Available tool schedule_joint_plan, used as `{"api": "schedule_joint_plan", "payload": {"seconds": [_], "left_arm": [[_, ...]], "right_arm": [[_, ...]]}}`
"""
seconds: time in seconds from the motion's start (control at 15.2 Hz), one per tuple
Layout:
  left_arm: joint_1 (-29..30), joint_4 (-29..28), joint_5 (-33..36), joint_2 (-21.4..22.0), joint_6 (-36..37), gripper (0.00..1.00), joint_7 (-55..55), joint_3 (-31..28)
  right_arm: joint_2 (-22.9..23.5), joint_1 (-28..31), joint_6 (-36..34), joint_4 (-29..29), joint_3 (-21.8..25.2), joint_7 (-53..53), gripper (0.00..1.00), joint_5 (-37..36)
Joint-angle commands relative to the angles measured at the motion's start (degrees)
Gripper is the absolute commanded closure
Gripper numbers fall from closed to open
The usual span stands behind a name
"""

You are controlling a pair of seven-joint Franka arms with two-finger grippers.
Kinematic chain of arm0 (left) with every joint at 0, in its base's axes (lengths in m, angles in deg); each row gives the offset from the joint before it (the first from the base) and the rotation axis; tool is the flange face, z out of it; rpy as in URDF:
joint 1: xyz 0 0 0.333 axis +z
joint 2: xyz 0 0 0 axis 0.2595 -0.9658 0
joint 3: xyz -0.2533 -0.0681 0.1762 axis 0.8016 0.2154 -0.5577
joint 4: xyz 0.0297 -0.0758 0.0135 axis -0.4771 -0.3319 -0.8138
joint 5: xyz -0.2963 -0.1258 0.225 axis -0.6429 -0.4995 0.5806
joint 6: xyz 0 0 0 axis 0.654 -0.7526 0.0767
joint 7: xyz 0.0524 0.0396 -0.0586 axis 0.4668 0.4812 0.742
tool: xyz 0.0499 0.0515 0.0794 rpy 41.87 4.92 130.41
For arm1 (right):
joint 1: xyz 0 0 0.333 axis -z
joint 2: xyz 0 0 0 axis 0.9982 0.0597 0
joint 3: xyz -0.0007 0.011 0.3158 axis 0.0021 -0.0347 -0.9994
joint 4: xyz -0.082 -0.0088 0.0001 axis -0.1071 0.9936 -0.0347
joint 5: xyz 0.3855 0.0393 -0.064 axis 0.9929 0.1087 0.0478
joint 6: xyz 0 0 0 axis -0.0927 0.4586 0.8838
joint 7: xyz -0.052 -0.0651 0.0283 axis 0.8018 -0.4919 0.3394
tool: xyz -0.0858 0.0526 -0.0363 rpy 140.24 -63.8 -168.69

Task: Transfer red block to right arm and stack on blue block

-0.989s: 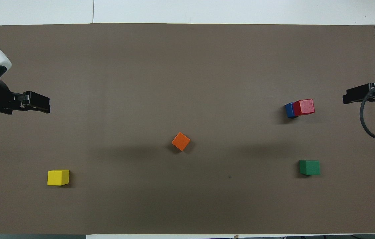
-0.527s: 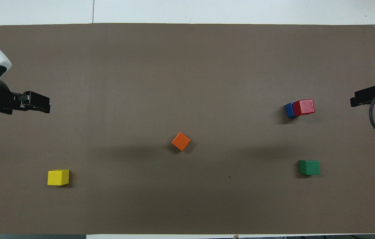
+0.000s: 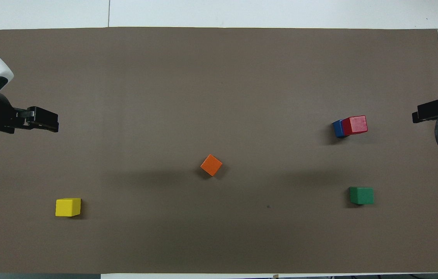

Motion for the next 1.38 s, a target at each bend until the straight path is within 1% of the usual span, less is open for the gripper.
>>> {"api": "schedule_joint_plan", "payload": {"seconds": [0.0,0.13,0.26,0.33,0.59,1.05,1.32], "left_arm": [[-0.11,-0.61,0.47,0.7,-0.47,0.0,0.2,-0.35],[-0.11,-0.61,0.47,0.79,-0.47,0.0,0.2,-0.35],[-0.11,-0.61,0.47,0.7,-0.47,0.0,0.2,-0.35],[-0.11,-0.61,0.47,0.7,-0.47,0.0,0.2,-0.35],[-0.11,-0.52,0.47,0.71,-0.47,0.0,0.2,-0.35],[-0.11,-0.61,0.47,0.7,-0.47,0.0,0.2,-0.35],[-0.11,-0.52,0.47,0.7,-0.47,0.0,0.2,-0.35]], "right_arm": [[-0.75,2.2,-1.1,0.55,-1.11,-0.77,0.0,-0.45],[-1.11,2.46,-0.84,0.55,-1.11,-0.86,0.0,-0.53],[-1.19,2.37,-0.23,0.29,-1.2,-0.86,0.0,-4.03],[-1.28,2.29,0.13,-0.23,-1.28,-0.86,0.0,-4.57],[-1.9,1.58,0.83,-0.94,-1.55,-1.82,0.0,-4.67],[-2.25,1.58,0.57,-1.47,-3.39,-1.74,0.0,-3.61],[-2.25,1.58,0.48,-1.47,-3.48,-1.65,0.0,-3.61]]}}
